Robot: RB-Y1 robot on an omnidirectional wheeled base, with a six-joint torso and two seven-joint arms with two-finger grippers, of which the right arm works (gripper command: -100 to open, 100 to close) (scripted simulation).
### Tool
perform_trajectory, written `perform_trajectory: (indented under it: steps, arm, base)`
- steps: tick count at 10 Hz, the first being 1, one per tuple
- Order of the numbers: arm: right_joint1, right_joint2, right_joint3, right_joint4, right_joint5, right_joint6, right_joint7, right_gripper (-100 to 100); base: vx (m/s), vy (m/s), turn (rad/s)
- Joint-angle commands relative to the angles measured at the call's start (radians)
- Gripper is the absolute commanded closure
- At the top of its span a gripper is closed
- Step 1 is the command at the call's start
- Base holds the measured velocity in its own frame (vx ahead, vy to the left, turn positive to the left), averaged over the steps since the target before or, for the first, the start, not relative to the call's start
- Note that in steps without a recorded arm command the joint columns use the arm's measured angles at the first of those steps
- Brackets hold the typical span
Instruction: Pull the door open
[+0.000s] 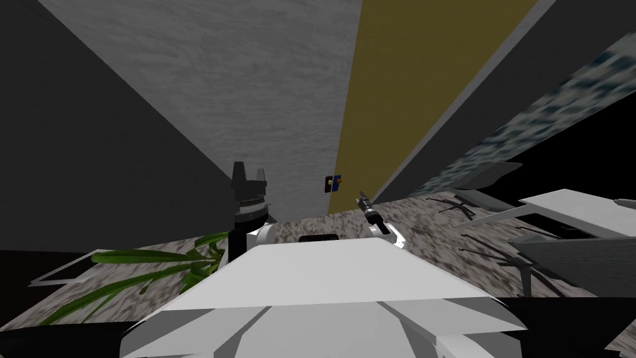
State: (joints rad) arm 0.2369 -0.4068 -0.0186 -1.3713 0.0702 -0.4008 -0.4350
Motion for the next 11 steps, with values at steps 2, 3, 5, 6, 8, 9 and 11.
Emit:
perform_trajectory:
  steps: [2,3,5,6,8,9,11]
  arm:
    - [-0.011,0.001,-0.052,0.042,-0.01,0.014,0.015,-100]
    - [-0.018,0.003,-0.073,0.058,-0.014,0.021,0.022,-100]
    - [-0.041,0.016,-0.11,0.09,-0.021,0.034,0.038,-100]
    - [-0.059,0.027,-0.12,0.102,-0.023,0.039,0.046,-100]
    - [-0.087,0.048,-0.116,0.108,-0.023,0.041,0.054,-100]
    - [-0.1,0.057,-0.11,0.107,-0.022,0.04,0.056,-100]
    - [-0.127,0.079,-0.087,0.1,-0.018,0.037,0.059,-100]
  base:
    - [-0.044,-0.059,0.069]
    - [-0.016,-0.059,0.096]
    - [0.025,-0.067,0.156]
    - [0.119,-0.049,0.254]
    - [0.162,-0.014,0.211]
    - [0.205,0.014,0.122]
    - [0.213,0.113,0.234]
